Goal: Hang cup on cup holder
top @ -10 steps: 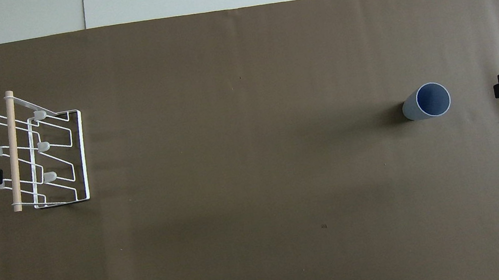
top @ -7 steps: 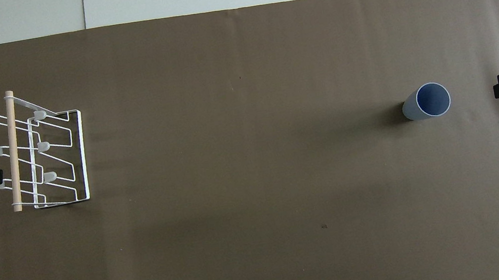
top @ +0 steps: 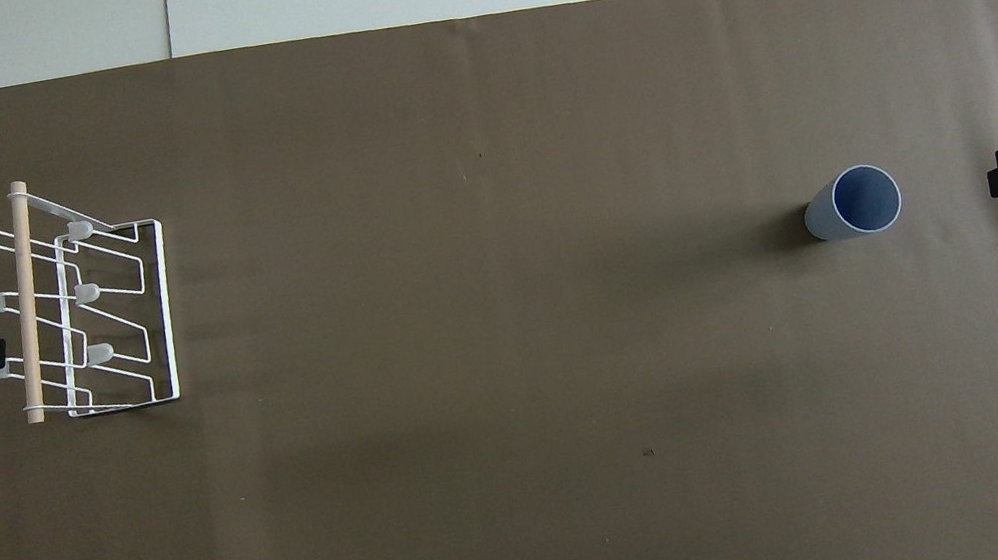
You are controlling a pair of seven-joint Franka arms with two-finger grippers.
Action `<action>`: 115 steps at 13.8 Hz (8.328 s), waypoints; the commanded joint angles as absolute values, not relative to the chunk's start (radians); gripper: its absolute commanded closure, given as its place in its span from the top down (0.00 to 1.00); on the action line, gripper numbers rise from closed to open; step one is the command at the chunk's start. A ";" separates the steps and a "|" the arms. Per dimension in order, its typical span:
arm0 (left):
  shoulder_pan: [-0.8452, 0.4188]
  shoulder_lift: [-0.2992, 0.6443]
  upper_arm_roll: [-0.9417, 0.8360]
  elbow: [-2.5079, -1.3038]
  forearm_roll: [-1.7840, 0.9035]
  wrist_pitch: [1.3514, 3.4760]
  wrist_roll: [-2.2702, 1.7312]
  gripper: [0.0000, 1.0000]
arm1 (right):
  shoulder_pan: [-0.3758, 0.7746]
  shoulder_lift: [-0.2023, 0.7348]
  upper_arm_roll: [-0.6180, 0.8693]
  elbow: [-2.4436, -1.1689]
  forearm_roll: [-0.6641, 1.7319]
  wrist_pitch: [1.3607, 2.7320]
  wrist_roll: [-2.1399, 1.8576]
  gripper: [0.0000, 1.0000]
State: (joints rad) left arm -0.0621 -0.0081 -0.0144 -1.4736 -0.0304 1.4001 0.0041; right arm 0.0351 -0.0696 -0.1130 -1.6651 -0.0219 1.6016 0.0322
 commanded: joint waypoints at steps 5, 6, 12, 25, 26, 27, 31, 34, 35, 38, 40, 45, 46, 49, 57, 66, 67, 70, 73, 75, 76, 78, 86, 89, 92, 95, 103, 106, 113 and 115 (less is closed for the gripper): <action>-0.057 -0.035 -0.020 -1.505 -0.017 1.397 0.000 1.00 | 0.034 -0.095 -0.109 -1.701 -0.018 1.626 0.034 1.00; -0.055 -0.035 -0.020 -1.505 -0.017 1.397 0.000 1.00 | 0.032 -0.095 -0.109 -1.701 -0.018 1.626 0.035 1.00; -0.057 -0.035 -0.020 -1.505 -0.017 1.397 0.000 1.00 | 0.015 -0.063 -0.109 -1.681 -0.022 1.641 0.031 1.00; -0.057 -0.035 -0.020 -1.505 -0.017 1.397 0.000 1.00 | -0.021 0.143 -0.110 -1.825 0.015 2.038 -0.245 1.00; -0.057 -0.035 -0.020 -1.505 -0.017 1.397 0.000 1.00 | -0.028 0.146 -0.110 -1.851 0.018 2.068 -0.253 1.00; -0.057 -0.035 -0.020 -1.505 -0.017 1.397 0.000 1.00 | -0.028 0.146 -0.110 -1.893 0.018 2.118 -0.270 1.00; -0.057 -0.035 -0.020 -1.505 -0.017 1.397 0.000 1.00 | -0.035 0.141 -0.110 -1.983 0.018 2.195 -0.297 1.00; -0.057 -0.035 -0.020 -1.505 -0.017 1.397 0.000 1.00 | -0.037 0.149 -0.110 -2.005 0.018 2.233 -0.298 1.00; -0.057 -0.035 -0.020 -1.505 -0.017 1.397 0.000 1.00 | -0.037 0.153 -0.110 -2.016 0.020 2.246 -0.298 1.00; -0.057 -0.035 -0.020 -1.505 -0.017 1.397 0.000 1.00 | -0.035 0.166 -0.110 -2.016 0.020 2.258 -0.296 1.00; -0.057 -0.035 -0.020 -1.505 -0.017 1.397 0.000 1.00 | -0.035 0.166 -0.110 -2.017 0.021 2.258 -0.296 1.00; -0.071 -0.035 -0.023 -1.506 -0.017 1.391 0.003 1.00 | -0.035 0.172 -0.110 -2.026 0.066 2.269 -0.296 0.96; -0.072 -0.038 -0.026 -1.514 -0.018 1.394 -0.001 1.00 | -0.035 0.173 -0.110 -2.026 0.086 2.270 -0.296 0.89; -0.071 -0.043 -0.029 -1.520 -0.018 1.402 -0.005 1.00 | -0.035 0.176 -0.110 -2.025 0.087 2.278 -0.298 0.65; -0.071 -0.043 -0.029 -1.529 -0.018 1.453 0.003 1.00 | -0.031 0.181 -0.110 -2.019 0.132 2.290 -0.282 0.00; -0.058 -0.089 -0.028 -1.637 -0.018 1.548 0.006 1.00 | -0.025 0.179 -0.080 -1.928 0.211 2.165 -0.323 0.00; -0.058 -0.089 -0.026 -1.634 -0.018 1.545 0.005 1.00 | -0.023 0.175 -0.078 -1.928 0.268 2.163 -0.342 0.00; -0.060 -0.084 -0.028 -1.625 -0.018 1.542 -0.002 1.00 | -0.023 0.147 -0.042 -1.927 0.432 2.152 -0.357 0.00; -0.063 -0.080 -0.029 -1.614 -0.028 1.536 -0.002 1.00 | -0.023 0.097 -0.022 -1.925 0.567 2.071 -0.359 0.00; -0.069 -0.080 -0.031 -1.614 -0.038 1.531 -0.003 1.00 | -0.021 0.066 -0.021 -1.925 0.661 1.982 -0.367 0.00; -0.068 -0.080 -0.029 -1.614 -0.075 1.531 -0.005 1.00 | -0.021 0.054 -0.021 -1.925 0.716 1.933 -0.377 0.00; -0.058 -0.077 -0.028 -1.611 -0.164 1.537 -0.091 1.00 | -0.021 0.041 -0.021 -1.927 0.793 1.850 -0.432 0.00; -0.077 -0.058 -0.098 -1.592 -0.457 1.627 -0.826 1.00 | 0.038 0.000 -0.021 -1.985 1.246 1.764 -0.512 0.00; -0.077 -0.017 -0.152 -1.548 -0.552 1.683 -1.180 1.00 | 0.075 -0.011 -0.021 -2.016 1.376 1.772 -0.514 0.00; -0.080 0.038 -0.208 -1.497 -0.572 1.706 -1.417 1.00 | 0.126 -0.009 -0.021 -2.081 1.563 1.782 -0.578 0.00; -0.081 0.066 -0.241 -1.471 -0.624 1.782 -1.670 1.00 | 0.155 -0.008 -0.021 -2.111 1.638 1.807 -0.581 0.00; -0.104 0.066 -0.258 -1.493 -0.741 1.838 -1.893 1.00 | 0.290 -0.009 -0.021 -2.132 1.890 1.957 -0.587 0.00; -0.104 0.071 -0.256 -1.520 -0.762 1.841 -1.917 1.00 | 0.290 -0.009 -0.021 -2.132 1.890 1.962 -0.592 0.00; -0.146 0.101 -0.256 -1.557 -0.819 1.884 -1.973 1.00 | 0.290 -0.009 -0.021 -2.132 1.890 1.963 -0.604 0.00; -0.150 0.101 -0.256 -1.575 -0.821 1.887 -1.968 1.00 | 0.290 -0.009 -0.021 -2.132 1.890 1.963 -0.604 0.00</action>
State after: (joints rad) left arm -0.1339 0.1076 -0.2637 -1.5489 -0.7998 1.8591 -1.9539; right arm 0.2944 0.0199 -0.0265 -2.1038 1.8600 1.9482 -0.5679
